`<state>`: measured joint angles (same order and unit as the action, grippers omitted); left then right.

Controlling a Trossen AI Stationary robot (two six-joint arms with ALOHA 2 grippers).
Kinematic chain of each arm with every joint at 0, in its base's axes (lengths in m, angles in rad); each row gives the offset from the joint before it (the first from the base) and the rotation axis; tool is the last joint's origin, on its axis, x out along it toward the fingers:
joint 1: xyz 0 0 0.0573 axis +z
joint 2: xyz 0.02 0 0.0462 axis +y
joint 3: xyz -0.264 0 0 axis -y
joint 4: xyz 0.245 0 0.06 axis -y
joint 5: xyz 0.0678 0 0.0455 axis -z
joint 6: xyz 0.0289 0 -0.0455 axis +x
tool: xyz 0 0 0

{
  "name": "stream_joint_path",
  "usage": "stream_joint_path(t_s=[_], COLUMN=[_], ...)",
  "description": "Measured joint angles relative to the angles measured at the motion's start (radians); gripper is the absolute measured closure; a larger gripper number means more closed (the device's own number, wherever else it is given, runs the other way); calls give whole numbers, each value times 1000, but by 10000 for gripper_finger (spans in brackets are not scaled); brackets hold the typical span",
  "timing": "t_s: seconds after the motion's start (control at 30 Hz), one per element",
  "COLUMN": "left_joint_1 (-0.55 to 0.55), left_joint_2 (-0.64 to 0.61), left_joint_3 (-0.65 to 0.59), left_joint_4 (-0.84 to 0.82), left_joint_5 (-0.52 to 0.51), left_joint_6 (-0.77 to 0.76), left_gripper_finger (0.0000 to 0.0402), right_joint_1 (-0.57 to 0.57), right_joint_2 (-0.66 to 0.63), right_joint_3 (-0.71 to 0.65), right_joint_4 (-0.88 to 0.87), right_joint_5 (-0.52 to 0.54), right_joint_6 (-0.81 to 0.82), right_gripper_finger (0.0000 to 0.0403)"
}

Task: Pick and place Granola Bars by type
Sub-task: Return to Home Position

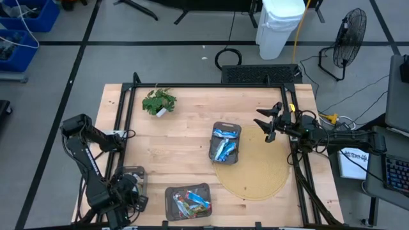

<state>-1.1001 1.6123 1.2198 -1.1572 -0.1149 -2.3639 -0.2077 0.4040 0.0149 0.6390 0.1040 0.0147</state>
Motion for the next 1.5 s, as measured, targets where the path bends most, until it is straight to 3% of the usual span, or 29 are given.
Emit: stream_joint_path(t_s=[0.13,0.33,0.6,0.77,0.9,1.0,1.17,1.23,1.4,1.5], left_joint_1=[0,4,97,195,288,365,538,608,744,818], left_joint_2=[-2,-58,-225,-319,-371,-423,-549,-616,-820,-942], left_joint_3=[0,0,0,0,-5,-75,-310,-403,-626,-772], left_joint_4=[-1,-1,-16,-9,72,275,755,864,1041,1211], left_joint_5=[-50,-371,-804,-896,-888,-821,-525,-436,-376,-237], left_joint_6=[59,300,791,1084,1305,1551,1991,2075,2181,2242], left_gripper_finger=[295,285,284,284,284,284,284,284,284,284], right_joint_1=[0,0,0,0,0,0,0,0,0,0], right_joint_2=[0,0,0,0,0,0,0,0,0,0], right_joint_3=[0,0,0,0,0,0,0,0,0,0], right_joint_4=[0,0,0,0,0,0,0,0,0,0], right_joint_5=[0,0,0,0,0,0,0,0,0,0], right_joint_6=[0,0,0,0,0,0,0,0,0,0], right_gripper_finger=[193,193,193,193,193,193,193,193,193,193])
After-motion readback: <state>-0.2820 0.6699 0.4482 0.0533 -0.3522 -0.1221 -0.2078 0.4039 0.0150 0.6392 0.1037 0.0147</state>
